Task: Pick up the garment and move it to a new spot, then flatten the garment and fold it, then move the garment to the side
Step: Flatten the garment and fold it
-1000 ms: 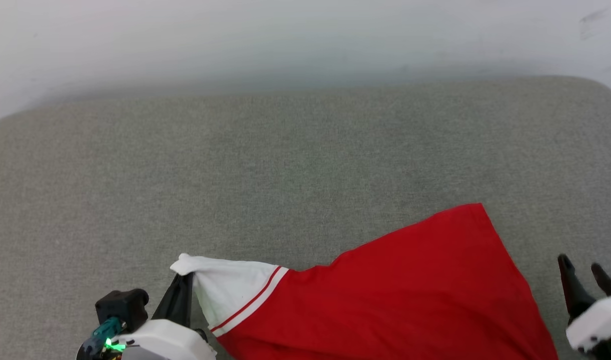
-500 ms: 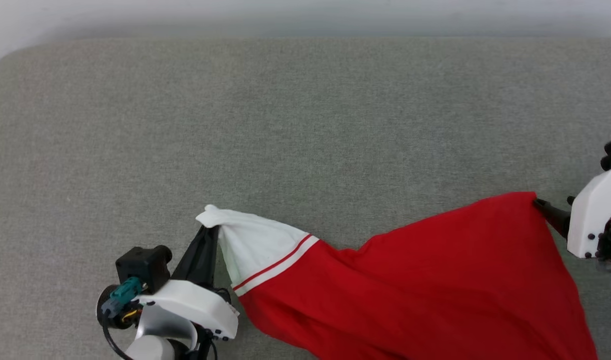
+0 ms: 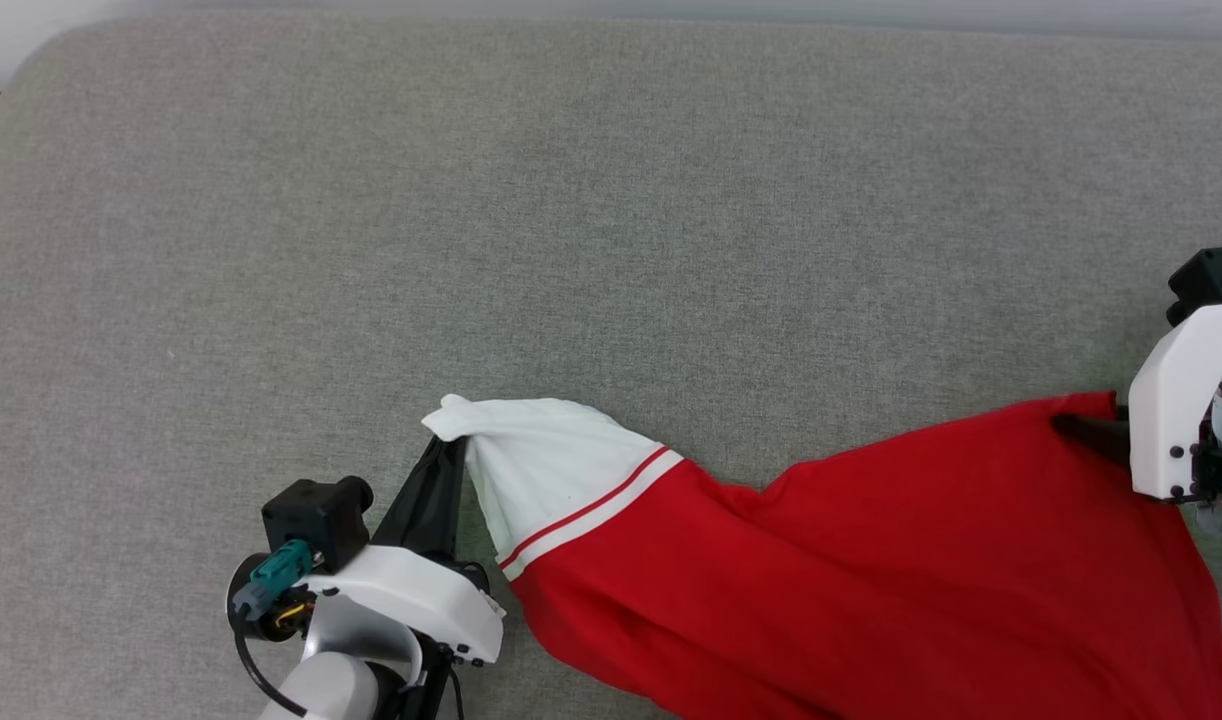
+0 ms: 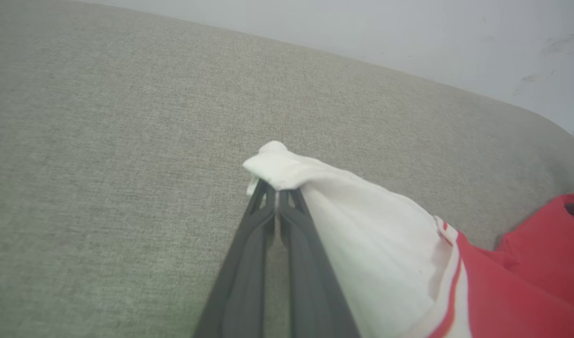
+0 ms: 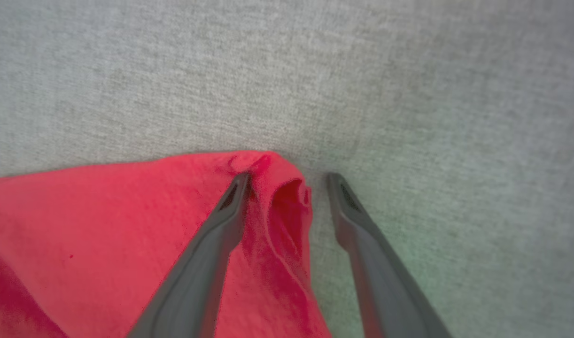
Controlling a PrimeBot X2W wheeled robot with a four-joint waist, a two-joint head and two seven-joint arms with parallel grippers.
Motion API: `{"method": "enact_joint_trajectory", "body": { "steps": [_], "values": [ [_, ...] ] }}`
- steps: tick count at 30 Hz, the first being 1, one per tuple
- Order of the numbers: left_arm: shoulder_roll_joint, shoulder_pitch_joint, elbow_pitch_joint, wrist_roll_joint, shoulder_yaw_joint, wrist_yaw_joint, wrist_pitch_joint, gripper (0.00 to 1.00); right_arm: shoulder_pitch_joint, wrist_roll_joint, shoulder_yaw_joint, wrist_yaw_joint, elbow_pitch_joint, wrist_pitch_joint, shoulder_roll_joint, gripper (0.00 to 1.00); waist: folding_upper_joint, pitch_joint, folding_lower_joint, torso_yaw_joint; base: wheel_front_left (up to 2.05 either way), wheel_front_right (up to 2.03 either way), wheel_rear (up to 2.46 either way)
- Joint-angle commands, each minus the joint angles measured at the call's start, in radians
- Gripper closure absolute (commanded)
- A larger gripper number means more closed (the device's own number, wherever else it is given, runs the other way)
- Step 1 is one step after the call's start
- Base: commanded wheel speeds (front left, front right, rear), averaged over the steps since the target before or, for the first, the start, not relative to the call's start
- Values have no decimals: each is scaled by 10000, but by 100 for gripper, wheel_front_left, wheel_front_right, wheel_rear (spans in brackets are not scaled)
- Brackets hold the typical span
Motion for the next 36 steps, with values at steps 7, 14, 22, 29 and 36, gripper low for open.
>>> {"method": "enact_joint_trajectory", "body": {
  "steps": [7, 14, 22, 29, 36],
  "values": [
    [186, -30, 191, -231, 321, 19, -158, 100, -44, 599, 580, 14, 674, -380, 241, 100, 0, -417, -1, -220, 0, 0, 0],
    [756, -858, 191, -256, 782, -3, 163, 100, -898, 251, 301, 12, 536, -1907, 58, 100, 0, -921, -1, -655, 0, 0, 0],
    [1248, -3419, 1064, -298, 1171, -343, 664, 100, -1974, -861, -431, 9, 783, -3478, 570, 100, 0, -1165, -1, -1237, 0, 0, 0],
    [1298, -6429, 2724, -106, 1212, -764, 596, 100, -3756, -2129, -1143, 9, 1058, -5044, 1025, 100, 0, -827, -1, -1477, 0, 0, 0],
    [1438, -9514, 4614, 184, 1376, -1023, 166, 100, -6047, -3023, -1705, 6, 1563, -6099, 1268, 100, 0, -268, -1, -1598, 0, 0, 0]
  ]
}}
